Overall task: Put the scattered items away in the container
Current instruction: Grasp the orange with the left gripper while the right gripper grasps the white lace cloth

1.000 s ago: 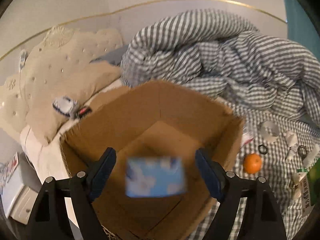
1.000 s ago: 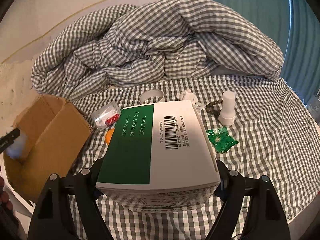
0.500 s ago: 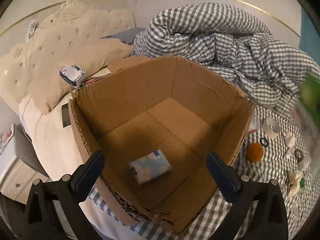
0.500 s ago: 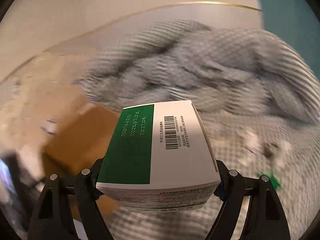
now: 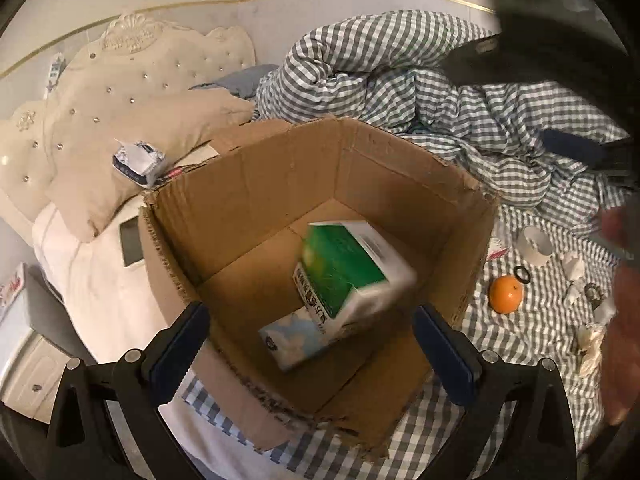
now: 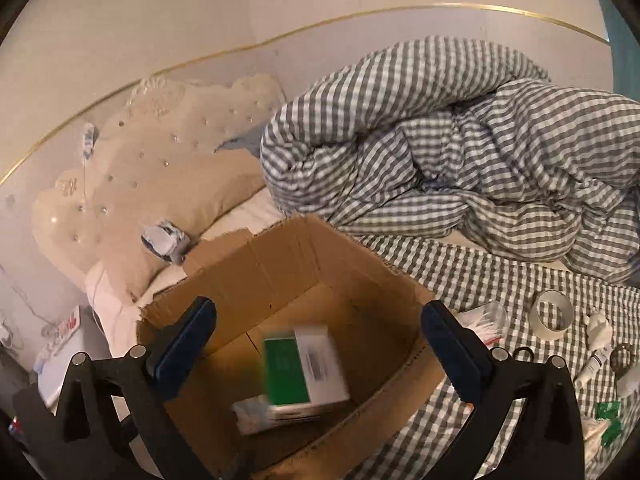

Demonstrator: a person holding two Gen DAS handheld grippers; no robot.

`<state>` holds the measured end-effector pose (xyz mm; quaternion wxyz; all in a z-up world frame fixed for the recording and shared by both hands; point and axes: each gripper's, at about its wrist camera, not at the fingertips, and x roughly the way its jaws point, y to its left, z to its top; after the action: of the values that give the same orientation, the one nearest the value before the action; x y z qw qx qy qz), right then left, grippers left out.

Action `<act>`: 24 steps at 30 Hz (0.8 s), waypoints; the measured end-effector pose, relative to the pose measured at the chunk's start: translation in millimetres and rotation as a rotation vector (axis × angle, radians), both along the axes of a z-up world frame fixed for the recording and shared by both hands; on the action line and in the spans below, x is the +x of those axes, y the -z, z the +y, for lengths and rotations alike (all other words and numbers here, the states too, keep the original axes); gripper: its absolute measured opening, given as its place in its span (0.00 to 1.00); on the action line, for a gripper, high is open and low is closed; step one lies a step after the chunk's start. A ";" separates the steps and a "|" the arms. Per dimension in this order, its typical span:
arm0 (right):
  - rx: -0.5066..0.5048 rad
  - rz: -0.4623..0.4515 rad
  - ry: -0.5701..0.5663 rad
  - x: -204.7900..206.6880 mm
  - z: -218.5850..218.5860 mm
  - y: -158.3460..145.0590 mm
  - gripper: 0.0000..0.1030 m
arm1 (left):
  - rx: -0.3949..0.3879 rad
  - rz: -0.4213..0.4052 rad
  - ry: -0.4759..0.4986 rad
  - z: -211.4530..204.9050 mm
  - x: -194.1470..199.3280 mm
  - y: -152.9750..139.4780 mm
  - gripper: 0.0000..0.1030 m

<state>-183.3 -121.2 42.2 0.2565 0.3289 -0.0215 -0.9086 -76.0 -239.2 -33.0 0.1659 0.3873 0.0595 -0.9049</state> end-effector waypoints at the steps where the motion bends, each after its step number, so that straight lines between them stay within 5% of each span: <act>1: 0.000 0.011 0.005 4.0 9.4 -4.6 1.00 | -0.001 0.000 0.000 1.4 0.2 -1.0 1.00; 8: 0.074 0.076 0.173 46.7 124.4 -17.0 1.00 | -0.013 0.036 0.041 38.7 9.6 -15.6 1.00; 13: 0.124 0.006 0.417 77.5 241.4 34.3 1.00 | -0.007 0.069 0.134 94.7 7.8 -11.9 1.00; 17: 0.129 -0.155 0.539 93.0 323.4 89.5 1.00 | 0.004 0.054 0.216 141.3 -4.5 1.9 1.00; 24: 0.191 -0.218 0.586 84.2 360.1 132.4 1.00 | 0.001 -0.006 0.298 198.0 -33.8 35.7 1.00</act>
<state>-99.1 238.9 -90.2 -0.0516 0.4265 -0.0570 -0.9012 -109.9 -41.2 -68.7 0.0298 0.3944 0.0013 -0.9184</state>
